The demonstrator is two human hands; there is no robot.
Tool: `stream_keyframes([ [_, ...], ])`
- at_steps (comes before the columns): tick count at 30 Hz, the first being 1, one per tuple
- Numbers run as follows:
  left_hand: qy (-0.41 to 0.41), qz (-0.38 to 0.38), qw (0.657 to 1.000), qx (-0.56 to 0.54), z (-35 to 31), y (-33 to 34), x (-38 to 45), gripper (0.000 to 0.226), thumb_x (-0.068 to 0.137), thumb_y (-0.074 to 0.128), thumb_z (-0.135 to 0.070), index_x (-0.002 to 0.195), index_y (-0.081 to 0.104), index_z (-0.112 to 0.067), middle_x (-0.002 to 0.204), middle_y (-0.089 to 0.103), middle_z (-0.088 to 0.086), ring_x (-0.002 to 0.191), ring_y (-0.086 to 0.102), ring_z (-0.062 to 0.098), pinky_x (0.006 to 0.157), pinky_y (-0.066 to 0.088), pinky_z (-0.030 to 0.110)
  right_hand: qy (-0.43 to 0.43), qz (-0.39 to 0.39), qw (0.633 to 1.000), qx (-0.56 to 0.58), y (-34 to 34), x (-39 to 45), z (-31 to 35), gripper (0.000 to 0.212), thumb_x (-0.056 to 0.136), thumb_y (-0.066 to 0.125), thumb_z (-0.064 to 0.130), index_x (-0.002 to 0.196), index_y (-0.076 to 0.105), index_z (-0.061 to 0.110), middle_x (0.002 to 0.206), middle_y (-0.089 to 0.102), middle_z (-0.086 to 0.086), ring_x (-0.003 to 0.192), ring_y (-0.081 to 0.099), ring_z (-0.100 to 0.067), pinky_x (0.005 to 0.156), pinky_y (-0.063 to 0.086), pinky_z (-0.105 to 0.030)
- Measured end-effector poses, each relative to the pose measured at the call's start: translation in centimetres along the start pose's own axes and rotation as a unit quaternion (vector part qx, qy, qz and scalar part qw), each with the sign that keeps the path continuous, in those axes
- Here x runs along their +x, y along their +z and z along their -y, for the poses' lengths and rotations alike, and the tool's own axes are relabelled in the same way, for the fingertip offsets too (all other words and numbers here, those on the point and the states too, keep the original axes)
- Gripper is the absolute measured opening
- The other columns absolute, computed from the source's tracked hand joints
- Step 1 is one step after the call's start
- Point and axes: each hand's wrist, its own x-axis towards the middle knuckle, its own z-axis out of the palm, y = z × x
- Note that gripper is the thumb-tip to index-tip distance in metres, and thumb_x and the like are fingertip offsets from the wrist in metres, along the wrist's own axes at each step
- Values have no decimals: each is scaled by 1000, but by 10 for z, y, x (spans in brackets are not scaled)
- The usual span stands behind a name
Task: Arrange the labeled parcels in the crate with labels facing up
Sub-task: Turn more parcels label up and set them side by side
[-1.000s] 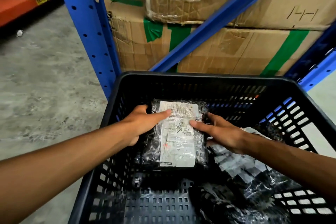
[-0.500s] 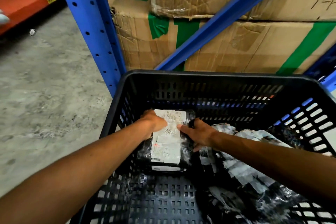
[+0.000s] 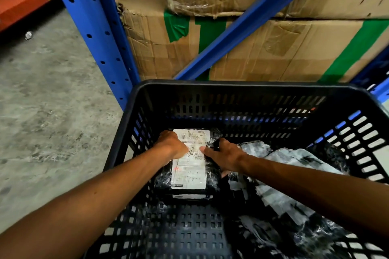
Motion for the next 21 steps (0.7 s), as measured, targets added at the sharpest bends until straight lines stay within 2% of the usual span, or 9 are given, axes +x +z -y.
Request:
stream_keyframes([
  [3, 37, -78, 983, 161, -8, -1, -17, 84, 91, 56, -25, 153, 5, -1, 156, 23, 22, 141, 27, 36, 112, 32, 40, 13, 46, 995, -85, -19, -5, 10, 48, 91, 46, 55, 85, 57, 9, 67, 59, -7, 52, 60, -16, 52, 52, -26],
  [5, 138, -145, 957, 211, -20, 4, -29, 76, 90, 56, -28, 150, 18, -4, 149, 32, 20, 137, 30, 35, 107, 32, 41, -16, -16, 979, -205, -50, -11, 10, 47, 92, 47, 53, 86, 64, 10, 82, 66, -11, 72, 65, -23, 68, 53, -31],
  [6, 183, -150, 954, 184, -26, 10, -34, 66, 91, 55, -26, 147, 26, -7, 145, 38, 16, 134, 34, 33, 105, 34, 40, -17, -55, 967, -250, -68, -14, 5, 46, 91, 50, 50, 98, 66, 8, 97, 70, -16, 89, 67, -29, 78, 53, -33],
  [9, 231, -22, 973, 14, -48, 35, -54, 40, 94, 52, -19, 133, 48, -13, 126, 55, 11, 112, 55, 28, 92, 47, 36, 52, -101, 932, -344, -119, -43, -23, 51, 89, 54, 46, 125, 58, 10, 126, 62, -18, 116, 59, -32, 92, 47, -34],
  [12, 236, 120, 962, -68, -62, 60, -73, 24, 95, 51, -17, 114, 63, -11, 106, 63, 8, 91, 60, 23, 71, 42, 25, 108, -53, 925, -361, -137, -79, -49, 49, 91, 53, 43, 131, 56, 16, 128, 63, -13, 114, 60, -24, 93, 47, -27],
  [14, 245, 183, 949, -74, -67, 74, -79, 14, 94, 49, -16, 94, 63, -13, 97, 60, 8, 90, 59, 22, 71, 37, 23, 129, -32, 923, -362, -131, -96, -56, 46, 94, 50, 41, 129, 57, 12, 124, 65, -13, 106, 61, -20, 80, 44, -20],
  [18, 235, 236, 938, -99, -67, 87, -78, 11, 93, 46, -20, 87, 55, -23, 87, 53, 2, 81, 50, 16, 73, 39, 30, 174, -20, 919, -354, -119, -100, -48, 51, 98, 40, 41, 135, 51, 7, 140, 52, -17, 127, 50, -30, 98, 40, -32],
  [19, 223, 235, 939, -115, -65, 88, -77, 11, 93, 45, -24, 87, 54, -24, 86, 56, -1, 82, 52, 18, 76, 42, 30, 182, -12, 922, -341, -121, -98, -43, 49, 99, 39, 39, 130, 54, 4, 134, 56, -19, 120, 55, -31, 93, 44, -35],
  [21, 193, 228, 943, -146, -61, 86, -74, 13, 94, 44, -35, 94, 55, -29, 86, 60, -5, 83, 59, 14, 79, 49, 28, 182, -14, 958, -221, -130, -97, -34, 39, 96, 45, 37, 113, 63, 6, 109, 64, -18, 91, 62, -30, 66, 51, -34],
])
